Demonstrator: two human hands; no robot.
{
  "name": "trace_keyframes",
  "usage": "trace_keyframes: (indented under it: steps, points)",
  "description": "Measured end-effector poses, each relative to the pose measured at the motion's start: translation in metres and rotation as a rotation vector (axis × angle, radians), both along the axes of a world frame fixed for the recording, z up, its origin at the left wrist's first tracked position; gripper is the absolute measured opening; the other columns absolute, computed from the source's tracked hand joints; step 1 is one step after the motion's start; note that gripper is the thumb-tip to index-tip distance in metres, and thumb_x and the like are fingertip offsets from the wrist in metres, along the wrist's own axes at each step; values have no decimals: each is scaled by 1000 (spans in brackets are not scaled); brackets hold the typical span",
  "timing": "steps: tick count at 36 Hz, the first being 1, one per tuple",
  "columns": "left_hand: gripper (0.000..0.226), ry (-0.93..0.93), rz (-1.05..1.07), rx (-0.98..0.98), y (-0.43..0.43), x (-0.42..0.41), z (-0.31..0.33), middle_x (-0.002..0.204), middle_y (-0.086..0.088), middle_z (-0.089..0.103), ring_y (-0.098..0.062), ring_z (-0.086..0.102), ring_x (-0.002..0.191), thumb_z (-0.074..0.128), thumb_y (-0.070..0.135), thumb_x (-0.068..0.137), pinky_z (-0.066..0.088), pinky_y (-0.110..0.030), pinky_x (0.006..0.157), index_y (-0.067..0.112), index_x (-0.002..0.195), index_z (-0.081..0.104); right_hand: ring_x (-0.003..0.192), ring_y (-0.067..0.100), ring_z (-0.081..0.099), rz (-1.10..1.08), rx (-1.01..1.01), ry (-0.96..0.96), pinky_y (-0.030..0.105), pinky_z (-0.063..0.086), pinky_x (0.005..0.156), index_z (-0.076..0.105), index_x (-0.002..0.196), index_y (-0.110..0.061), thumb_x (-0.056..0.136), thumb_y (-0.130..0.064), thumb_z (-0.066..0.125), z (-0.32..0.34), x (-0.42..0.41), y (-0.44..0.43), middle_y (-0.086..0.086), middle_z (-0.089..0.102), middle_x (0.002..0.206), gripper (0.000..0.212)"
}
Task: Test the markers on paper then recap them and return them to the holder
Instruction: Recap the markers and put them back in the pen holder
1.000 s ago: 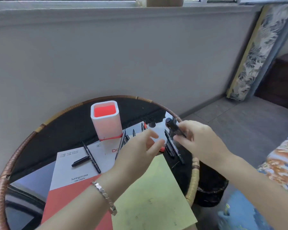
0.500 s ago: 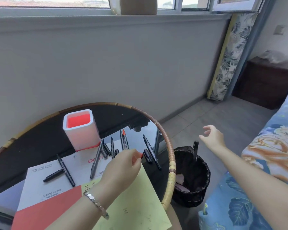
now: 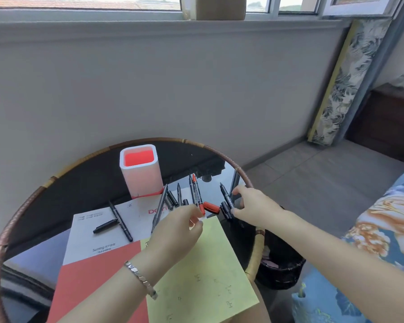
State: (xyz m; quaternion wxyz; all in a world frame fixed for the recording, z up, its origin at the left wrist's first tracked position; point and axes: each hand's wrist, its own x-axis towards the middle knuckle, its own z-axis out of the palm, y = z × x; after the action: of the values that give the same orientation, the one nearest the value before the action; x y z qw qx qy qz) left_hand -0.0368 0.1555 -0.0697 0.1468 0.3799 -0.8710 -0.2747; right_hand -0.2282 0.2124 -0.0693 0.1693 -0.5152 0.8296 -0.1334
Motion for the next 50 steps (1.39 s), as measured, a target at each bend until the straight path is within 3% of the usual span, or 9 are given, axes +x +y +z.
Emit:
trace_keyframes:
  steps: [5,15,22,29,33,36,39,45,50]
  points:
    - [19,19,4,-25,-3,2,-1,101,10,59,-9,54,99,47,20,91,47,-29,85,21,107,58,91,26,58,-56,45,33,37,49,73,45,119,-13,85,-14,48,-8,11,-10,7,55,112,34]
    - [44,-155,-131,-238,-9,-52,1,123,2,56,-19,32,127,58,36,86,30,-34,104,17,126,50,89,18,51,-176,-129,-196,26,39,66,38,131,-9,88,-8,45,13,-2,15,3,52,99,43]
    - [48,-324,-235,-262,-15,-76,-7,119,-1,60,-22,32,126,63,39,84,29,-36,100,20,126,51,87,16,49,-224,-162,-246,30,38,71,43,124,-17,89,-7,40,19,-13,39,-2,52,91,36]
    - [48,-2,-191,-98,-4,-76,0,111,3,61,-13,49,108,65,45,81,40,-26,88,20,120,57,70,3,47,-220,-218,-305,19,32,56,48,116,-20,91,-9,40,16,-11,46,-9,50,76,28]
    - [26,488,179,598,2,-71,24,80,-2,60,-8,58,65,46,36,94,45,-21,64,14,98,61,74,10,52,-211,-274,-313,20,39,60,49,111,-23,91,-11,42,20,-8,49,1,57,84,25]
    - [41,732,444,1002,-6,-56,34,56,-8,56,-8,43,37,29,29,100,36,-17,42,3,78,52,83,19,58,-200,-310,-318,21,40,62,53,111,-24,92,-17,45,23,-3,49,10,62,92,22]
    - [41,736,472,977,-13,-31,38,38,-1,48,-5,28,27,30,30,101,24,-13,30,6,71,44,84,14,59,-153,-347,-341,19,41,62,54,111,-23,93,-23,47,26,6,48,2,63,85,19]
    - [28,824,444,952,-21,13,37,69,-9,67,-6,48,44,41,25,99,44,-15,47,2,90,54,75,34,56,-23,-378,-351,42,48,70,52,104,-28,91,-30,49,33,36,43,23,60,85,13]
    - [27,842,448,898,-22,43,37,72,1,73,-4,57,52,46,28,96,41,-20,53,3,99,58,50,7,41,152,-409,-288,20,33,51,55,88,-32,89,-28,55,37,59,37,11,60,67,4]
